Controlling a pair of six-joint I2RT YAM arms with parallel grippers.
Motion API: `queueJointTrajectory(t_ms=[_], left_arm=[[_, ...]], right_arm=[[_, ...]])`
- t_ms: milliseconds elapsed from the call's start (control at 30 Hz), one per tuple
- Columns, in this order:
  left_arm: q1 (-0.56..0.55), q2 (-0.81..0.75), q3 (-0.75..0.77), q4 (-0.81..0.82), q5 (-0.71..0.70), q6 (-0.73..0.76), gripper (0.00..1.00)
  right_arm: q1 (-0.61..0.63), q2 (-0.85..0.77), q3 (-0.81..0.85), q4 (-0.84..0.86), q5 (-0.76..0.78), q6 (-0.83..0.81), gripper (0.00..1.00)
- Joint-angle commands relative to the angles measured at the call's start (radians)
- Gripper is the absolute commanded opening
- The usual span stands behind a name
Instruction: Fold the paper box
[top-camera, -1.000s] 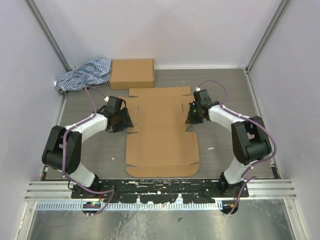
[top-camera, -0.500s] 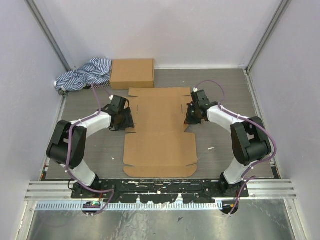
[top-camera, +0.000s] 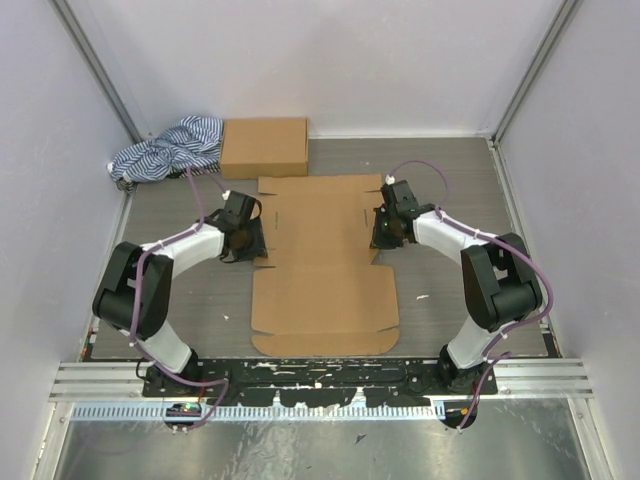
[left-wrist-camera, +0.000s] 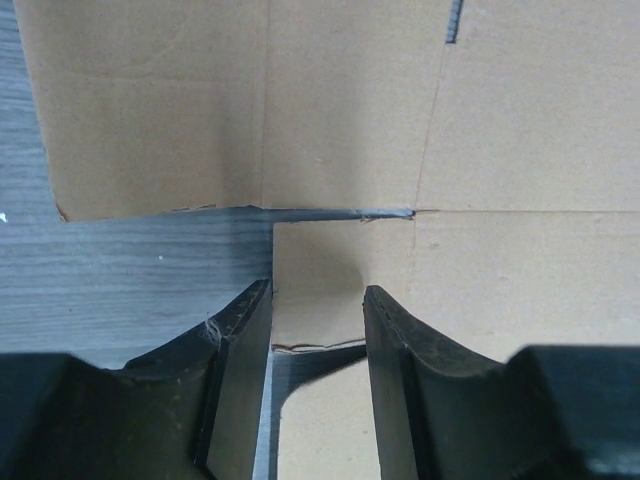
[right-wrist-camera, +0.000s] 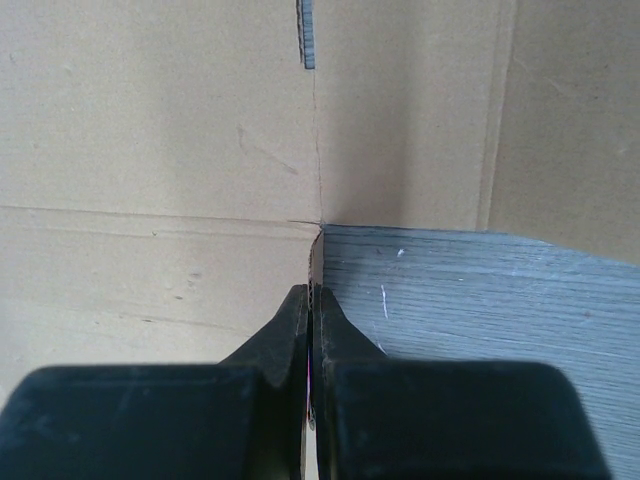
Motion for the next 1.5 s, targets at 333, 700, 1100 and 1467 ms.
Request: queueJointTrajectory(t_ms=[333, 700, 1100, 1467], left_arm=[[-0.085, -0.076, 0.054, -0.024, 0.031, -0.044, 0.48], [-0.144, 0.035, 0.125, -0.046, 0.007, -0.038, 0.47], [-0.153, 0.070, 0.129, -0.039, 0.001, -0.038, 0.47], [-0.156, 0.113, 0.119, -0.023, 0.004, -0.047, 0.47]], right_arm=[[0.042, -0.014, 0.019, 0.030, 0.004, 0.007, 0.01], [0.089, 0.005, 0.049, -0.010, 0.086, 0.012, 0.05], [0.158, 0.062, 0.112, -0.028, 0.126, 0.010, 0.45], [0.206, 0.139, 0.146, -0.049, 0.151, 0.019, 0.46]])
